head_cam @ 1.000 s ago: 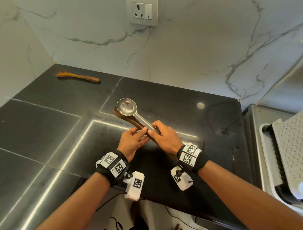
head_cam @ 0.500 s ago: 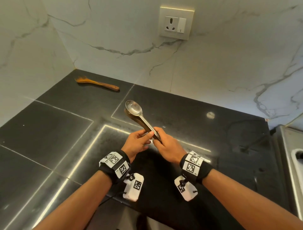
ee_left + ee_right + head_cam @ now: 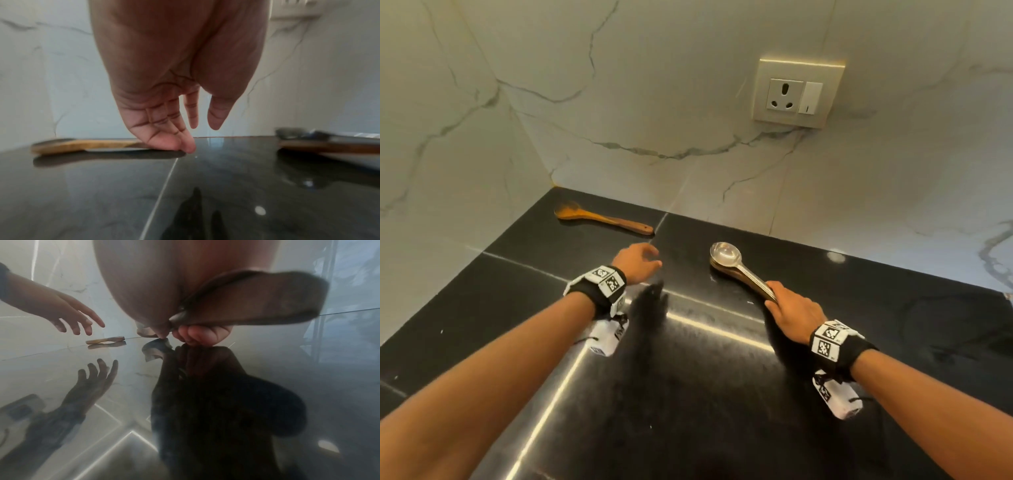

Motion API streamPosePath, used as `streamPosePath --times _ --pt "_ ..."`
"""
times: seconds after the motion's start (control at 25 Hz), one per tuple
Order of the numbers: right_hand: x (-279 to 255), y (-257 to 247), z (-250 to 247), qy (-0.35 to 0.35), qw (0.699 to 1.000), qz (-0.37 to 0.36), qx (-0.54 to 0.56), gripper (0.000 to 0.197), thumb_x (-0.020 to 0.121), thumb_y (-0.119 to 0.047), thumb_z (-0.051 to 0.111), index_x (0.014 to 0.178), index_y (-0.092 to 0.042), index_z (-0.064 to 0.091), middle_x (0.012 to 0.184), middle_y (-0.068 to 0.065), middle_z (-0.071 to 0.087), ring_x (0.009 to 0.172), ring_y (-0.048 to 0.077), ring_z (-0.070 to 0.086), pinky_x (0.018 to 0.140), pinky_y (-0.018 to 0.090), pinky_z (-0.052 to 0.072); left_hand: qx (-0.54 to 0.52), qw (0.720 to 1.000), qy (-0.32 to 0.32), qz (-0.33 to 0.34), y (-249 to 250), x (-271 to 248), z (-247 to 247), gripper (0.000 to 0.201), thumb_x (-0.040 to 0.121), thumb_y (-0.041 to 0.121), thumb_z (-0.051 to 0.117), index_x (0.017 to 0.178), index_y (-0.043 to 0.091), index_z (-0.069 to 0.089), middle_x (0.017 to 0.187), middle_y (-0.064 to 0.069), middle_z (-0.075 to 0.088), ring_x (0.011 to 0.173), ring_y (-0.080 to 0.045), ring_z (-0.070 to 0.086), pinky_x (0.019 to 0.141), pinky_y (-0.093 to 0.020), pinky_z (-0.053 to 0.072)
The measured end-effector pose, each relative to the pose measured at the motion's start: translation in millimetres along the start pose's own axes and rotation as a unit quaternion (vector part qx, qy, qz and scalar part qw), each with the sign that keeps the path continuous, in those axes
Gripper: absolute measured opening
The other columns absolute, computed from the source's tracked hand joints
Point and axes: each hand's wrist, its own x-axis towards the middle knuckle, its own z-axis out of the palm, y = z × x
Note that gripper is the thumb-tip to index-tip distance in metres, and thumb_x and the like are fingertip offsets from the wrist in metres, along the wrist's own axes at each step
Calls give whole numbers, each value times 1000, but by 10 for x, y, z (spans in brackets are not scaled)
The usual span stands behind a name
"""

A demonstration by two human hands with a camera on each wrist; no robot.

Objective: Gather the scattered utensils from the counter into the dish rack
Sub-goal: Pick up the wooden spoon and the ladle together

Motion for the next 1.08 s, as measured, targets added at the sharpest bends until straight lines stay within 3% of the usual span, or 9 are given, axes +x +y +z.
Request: streamPosePath --times 0.12,0.32,0.4,0.6,0.68,0.76,0.88,0.96,1.08 --pt "105 74 3 -13 1000 -4 16 40 102 -43 36 140 -34 31 125 1 63 101 26 65 87 43 51 97 995 17 16 -62 569 -244 48 90 32 63 137 24 54 137 -9 60 125 -32 57 106 -38 43" --pt "151 121 17 -32 999 -17 21 41 101 -43 36 141 -36 28 129 1 59 102 29 64 87 46 51 179 981 -34 -63 -329 1200 -264 79 90 53 56 155 23 21 151 -25 40 133 -43 46 110 -47 40" --pt "163 120 30 -34 999 -18 17 43 102 -43 36 143 -35 27 131 1 57 102 30 64 87 46 51 169 982 -46 -77 -371 1258 -247 78 90 56 54 155 28 21 154 -26 33 133 -45 45 109 -52 41" --pt "148 110 49 -30 999 -12 12 45 103 -43 35 145 -33 26 130 0 56 99 26 64 86 45 52 121 993 -13 10 -109 765 -178 50 93 47 57 135 20 58 142 -9 56 125 -31 56 106 -44 44" --pt "148 92 44 -31 999 -12 13 45 102 -43 35 145 -33 26 131 0 55 99 26 64 86 46 53 119 989 -57 70 10 332 -64 32 93 44 59 117 28 71 135 0 64 116 -22 62 99 -37 48" --pt "138 84 49 -30 999 -11 14 45 103 -43 35 145 -33 27 131 1 54 97 26 64 85 46 53 118 980 -111 118 90 -114 158 20 90 46 61 96 36 78 109 8 74 98 -10 67 87 -32 53" --pt "105 47 53 -25 1000 -9 12 44 103 -42 36 145 -32 28 132 1 54 96 25 64 82 43 53 105 987 -70 95 166 -544 410 27 86 54 62 85 31 75 87 10 70 84 -11 65 77 -32 54" --pt "90 28 51 -23 1000 -6 13 43 103 -41 36 145 -32 29 132 2 54 96 25 64 82 42 53 105 993 -9 55 172 -533 436 29 85 55 61 94 28 66 88 6 66 86 -16 64 75 -32 51" --pt "49 8 63 -15 1000 -2 7 42 103 -40 36 144 -31 29 131 2 53 97 26 63 84 44 52 116 993 -10 -19 133 -363 420 47 82 59 62 109 23 49 94 3 60 93 -24 66 76 -35 51"
